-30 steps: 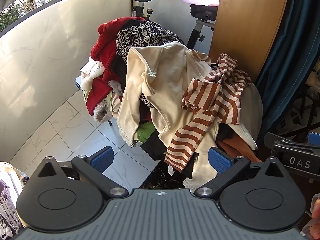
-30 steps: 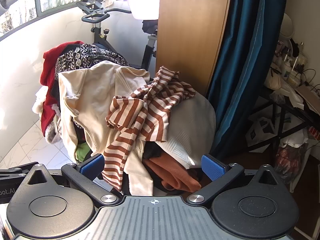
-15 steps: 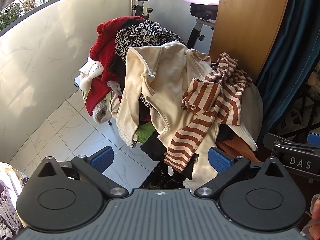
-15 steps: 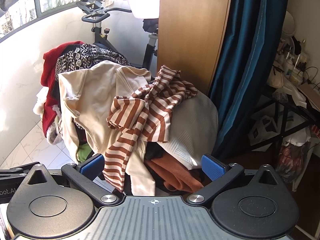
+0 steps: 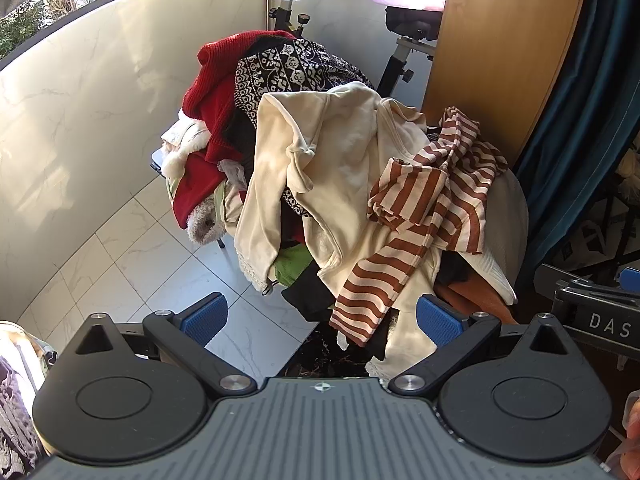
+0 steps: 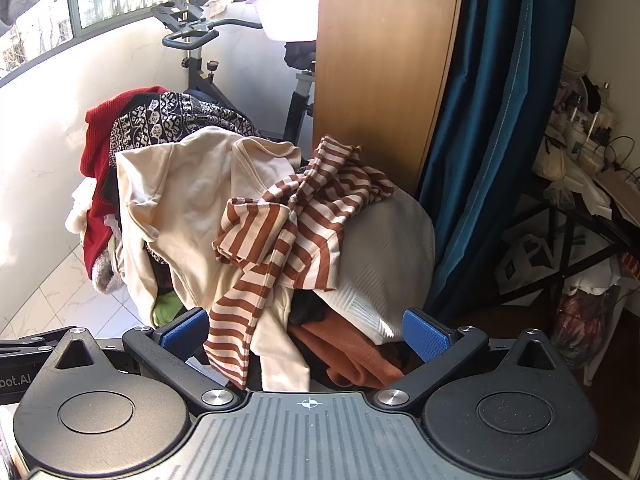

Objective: Fold clothes

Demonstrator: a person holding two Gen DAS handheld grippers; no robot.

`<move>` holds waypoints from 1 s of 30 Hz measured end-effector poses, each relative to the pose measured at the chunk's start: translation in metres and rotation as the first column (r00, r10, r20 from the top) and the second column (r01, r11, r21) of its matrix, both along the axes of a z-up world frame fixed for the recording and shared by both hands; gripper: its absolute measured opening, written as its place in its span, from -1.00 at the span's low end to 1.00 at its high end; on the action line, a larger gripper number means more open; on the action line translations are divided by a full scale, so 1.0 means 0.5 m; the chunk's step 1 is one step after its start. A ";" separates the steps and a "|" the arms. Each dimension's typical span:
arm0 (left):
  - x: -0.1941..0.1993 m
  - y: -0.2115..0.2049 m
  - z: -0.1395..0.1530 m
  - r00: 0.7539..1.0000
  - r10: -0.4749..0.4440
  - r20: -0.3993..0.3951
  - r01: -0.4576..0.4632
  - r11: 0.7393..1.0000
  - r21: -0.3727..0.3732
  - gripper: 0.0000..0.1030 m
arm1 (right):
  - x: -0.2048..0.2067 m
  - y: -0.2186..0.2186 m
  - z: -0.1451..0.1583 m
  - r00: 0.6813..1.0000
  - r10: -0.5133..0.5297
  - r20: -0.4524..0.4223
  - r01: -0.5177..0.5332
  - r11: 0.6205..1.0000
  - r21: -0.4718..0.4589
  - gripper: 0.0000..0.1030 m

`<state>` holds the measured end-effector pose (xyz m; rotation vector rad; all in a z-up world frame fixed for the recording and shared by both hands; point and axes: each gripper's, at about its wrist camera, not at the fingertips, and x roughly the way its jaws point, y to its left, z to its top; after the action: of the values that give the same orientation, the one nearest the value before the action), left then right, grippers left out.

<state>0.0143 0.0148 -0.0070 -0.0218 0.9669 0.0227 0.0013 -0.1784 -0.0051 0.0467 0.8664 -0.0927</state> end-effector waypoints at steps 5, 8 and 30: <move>0.001 0.001 -0.001 1.000 0.006 -0.004 -0.006 1.000 -0.005 0.99 | 0.001 0.001 0.002 1.000 0.003 -0.002 -0.003 1.000 -0.002 0.99; 0.002 0.002 -0.002 1.000 0.010 -0.006 -0.010 1.000 -0.008 0.99 | 0.000 0.002 0.001 1.000 0.004 -0.003 -0.004 1.000 -0.004 0.99; 0.009 0.006 0.006 0.999 0.030 0.014 -0.029 0.996 -0.079 0.99 | 0.005 -0.015 0.004 1.000 0.013 0.028 -0.013 1.000 0.014 0.99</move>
<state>0.0188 0.0176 -0.0040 -0.1088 0.9520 0.0115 0.0036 -0.1857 -0.0033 0.0551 0.8394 -0.0738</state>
